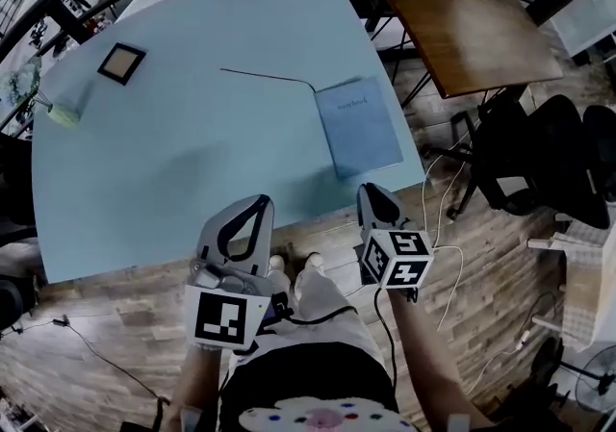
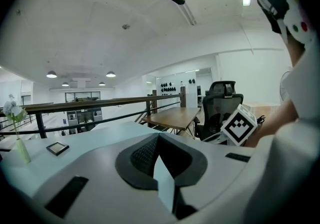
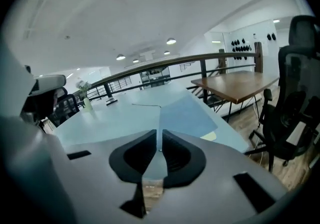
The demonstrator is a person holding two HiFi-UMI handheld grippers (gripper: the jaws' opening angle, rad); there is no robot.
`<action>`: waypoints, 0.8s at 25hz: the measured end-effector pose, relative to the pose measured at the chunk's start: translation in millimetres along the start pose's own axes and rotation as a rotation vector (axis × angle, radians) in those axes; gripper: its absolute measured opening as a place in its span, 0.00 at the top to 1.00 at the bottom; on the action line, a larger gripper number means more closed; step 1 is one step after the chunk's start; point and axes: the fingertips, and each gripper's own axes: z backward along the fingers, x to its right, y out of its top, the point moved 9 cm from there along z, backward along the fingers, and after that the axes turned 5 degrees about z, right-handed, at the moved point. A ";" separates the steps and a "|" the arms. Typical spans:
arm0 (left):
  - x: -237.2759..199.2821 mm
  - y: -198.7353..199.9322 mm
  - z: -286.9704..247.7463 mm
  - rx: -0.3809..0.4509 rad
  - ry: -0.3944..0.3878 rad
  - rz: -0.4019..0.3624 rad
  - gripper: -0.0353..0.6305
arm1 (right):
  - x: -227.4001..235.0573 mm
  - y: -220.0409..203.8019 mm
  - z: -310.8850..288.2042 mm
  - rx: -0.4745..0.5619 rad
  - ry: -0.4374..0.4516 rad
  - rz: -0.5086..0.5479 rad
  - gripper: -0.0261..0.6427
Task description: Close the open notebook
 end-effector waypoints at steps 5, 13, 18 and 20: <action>0.8 14.8 4.3 0.036 -0.046 -0.048 0.92 | -16.5 28.5 41.1 0.124 -0.033 0.084 0.89; 4.6 30.0 11.5 0.061 -0.076 -0.090 0.92 | -39.7 60.5 88.3 0.278 -0.051 0.180 0.90; 2.5 33.9 16.3 0.069 -0.073 -0.087 0.92 | -48.3 66.4 105.3 0.309 -0.039 0.211 0.90; 0.7 35.8 17.4 0.074 -0.070 -0.101 0.92 | -52.0 70.0 108.9 0.311 -0.035 0.216 0.90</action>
